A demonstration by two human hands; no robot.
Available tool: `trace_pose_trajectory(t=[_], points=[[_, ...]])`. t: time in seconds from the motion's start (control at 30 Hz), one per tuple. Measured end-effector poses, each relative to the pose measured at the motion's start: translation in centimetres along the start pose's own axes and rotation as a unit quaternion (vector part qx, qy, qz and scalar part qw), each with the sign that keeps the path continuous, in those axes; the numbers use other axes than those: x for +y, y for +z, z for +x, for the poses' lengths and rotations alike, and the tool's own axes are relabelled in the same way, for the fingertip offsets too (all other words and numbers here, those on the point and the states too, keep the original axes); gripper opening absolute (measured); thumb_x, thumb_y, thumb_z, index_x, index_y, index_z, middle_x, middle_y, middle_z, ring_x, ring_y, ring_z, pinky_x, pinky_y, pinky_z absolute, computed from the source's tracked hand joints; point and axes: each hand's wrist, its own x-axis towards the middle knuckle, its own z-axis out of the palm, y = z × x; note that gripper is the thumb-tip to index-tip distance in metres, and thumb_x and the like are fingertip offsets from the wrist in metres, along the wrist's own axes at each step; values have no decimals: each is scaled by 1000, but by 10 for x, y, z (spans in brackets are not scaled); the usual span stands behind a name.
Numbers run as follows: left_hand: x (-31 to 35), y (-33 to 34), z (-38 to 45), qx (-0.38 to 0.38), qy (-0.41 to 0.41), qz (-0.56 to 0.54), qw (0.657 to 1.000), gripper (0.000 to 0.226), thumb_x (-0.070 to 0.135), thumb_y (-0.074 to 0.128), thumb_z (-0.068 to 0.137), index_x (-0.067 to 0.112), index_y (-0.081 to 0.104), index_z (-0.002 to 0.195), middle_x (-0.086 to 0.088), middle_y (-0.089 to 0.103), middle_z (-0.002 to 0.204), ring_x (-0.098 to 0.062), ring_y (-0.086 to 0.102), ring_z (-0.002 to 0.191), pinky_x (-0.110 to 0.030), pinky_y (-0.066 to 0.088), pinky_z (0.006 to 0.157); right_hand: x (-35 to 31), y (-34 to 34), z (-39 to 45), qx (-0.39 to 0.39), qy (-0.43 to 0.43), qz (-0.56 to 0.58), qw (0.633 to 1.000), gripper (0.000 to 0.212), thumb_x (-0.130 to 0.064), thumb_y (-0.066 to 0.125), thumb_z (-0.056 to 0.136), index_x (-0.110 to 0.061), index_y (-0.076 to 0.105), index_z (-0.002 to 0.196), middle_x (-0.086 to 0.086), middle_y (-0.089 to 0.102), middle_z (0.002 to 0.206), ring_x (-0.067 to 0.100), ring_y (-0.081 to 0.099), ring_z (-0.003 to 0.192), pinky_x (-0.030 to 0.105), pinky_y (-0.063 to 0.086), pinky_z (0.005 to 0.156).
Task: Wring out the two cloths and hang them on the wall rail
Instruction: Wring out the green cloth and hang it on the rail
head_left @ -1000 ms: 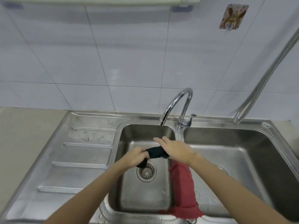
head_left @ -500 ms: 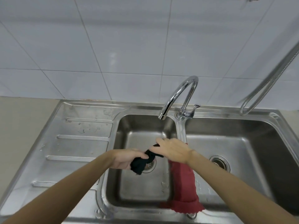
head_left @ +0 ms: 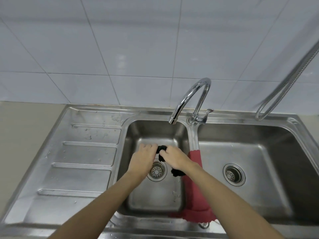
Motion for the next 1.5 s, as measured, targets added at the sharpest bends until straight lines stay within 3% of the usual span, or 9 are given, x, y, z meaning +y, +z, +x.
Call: trace_pose_trajectory(t=[0.3, 0.43, 0.57, 0.73, 0.87, 1.03, 1.13, 1.3, 1.5], points=[[-1, 8, -4, 66, -27, -213, 975, 17, 11, 55, 93, 11, 56, 111, -4, 55, 107, -18, 50, 94, -29, 46, 81, 0, 3, -19, 50, 0, 119, 992, 17, -20, 55, 92, -26, 50, 76, -6, 55, 70, 10, 53, 64, 23, 39, 57], [-2, -4, -13, 120, -98, -374, 914, 23, 12, 69, 85, 16, 58, 105, 2, 38, 118, -7, 53, 97, -16, 48, 89, 13, -3, -19, 107, 17, 57, 993, 23, -53, 65, 70, -37, 65, 87, 4, 59, 95, 26, 61, 86, 40, 55, 78], [7, -15, -27, 88, -107, -426, 894, 46, 6, 63, 85, 20, 55, 128, 6, 31, 136, -5, 29, 130, -21, 25, 106, -7, -11, -24, 143, 23, 145, 979, 14, -29, 66, 82, -26, 65, 95, -1, 71, 91, 18, 68, 82, 39, 58, 77], [13, -19, -39, 71, -44, -454, 887, 67, 14, 75, 68, 27, 46, 128, 10, 51, 120, 0, 50, 113, -18, 45, 96, -25, -16, -35, 92, 74, 310, 943, 11, -12, 71, 81, -12, 65, 90, 11, 72, 89, 19, 73, 72, 29, 60, 67], [11, -21, -43, 116, -86, -456, 878, 44, 17, 70, 85, 25, 50, 123, 8, 58, 115, 7, 55, 103, -1, 40, 82, -34, -19, -43, 86, 46, 252, 963, 16, -22, 77, 73, -14, 70, 85, 0, 70, 79, 10, 61, 70, 21, 45, 60], [1, -18, -40, 75, -72, -415, 904, 26, 22, 61, 91, 28, 54, 115, 4, 61, 108, -10, 61, 96, -21, 49, 82, -44, -24, -54, 111, -60, -3, 992, 37, -28, 69, 72, -16, 65, 107, 0, 70, 97, 18, 62, 92, 29, 51, 76], [-9, -27, -38, 42, -90, -425, 900, 27, 11, 60, 90, 27, 56, 111, 2, 65, 102, -11, 63, 94, -31, 53, 87, -38, -15, -56, 185, -220, -283, 915, 72, -18, 64, 72, -10, 40, 139, 10, 50, 135, 28, 48, 119, 40, 46, 96], [-11, -59, -37, -173, -93, -611, 767, 37, 3, 56, 93, 22, 57, 125, -10, 68, 114, -20, 68, 104, -39, 58, 85, -14, -10, -60, 189, -332, -518, 765, 93, -8, 71, 67, -2, 20, 145, 16, 34, 149, 31, 46, 121, 42, 50, 91], [1, -51, -19, -340, -105, -509, 784, 31, 7, 56, 93, 9, 55, 124, -6, 66, 106, -10, 64, 88, -18, 55, 71, 22, 23, -26, 179, -251, -460, 833, 55, -3, 65, 69, -2, 45, 121, 15, 56, 102, 29, 55, 89, 37, 53, 76]])
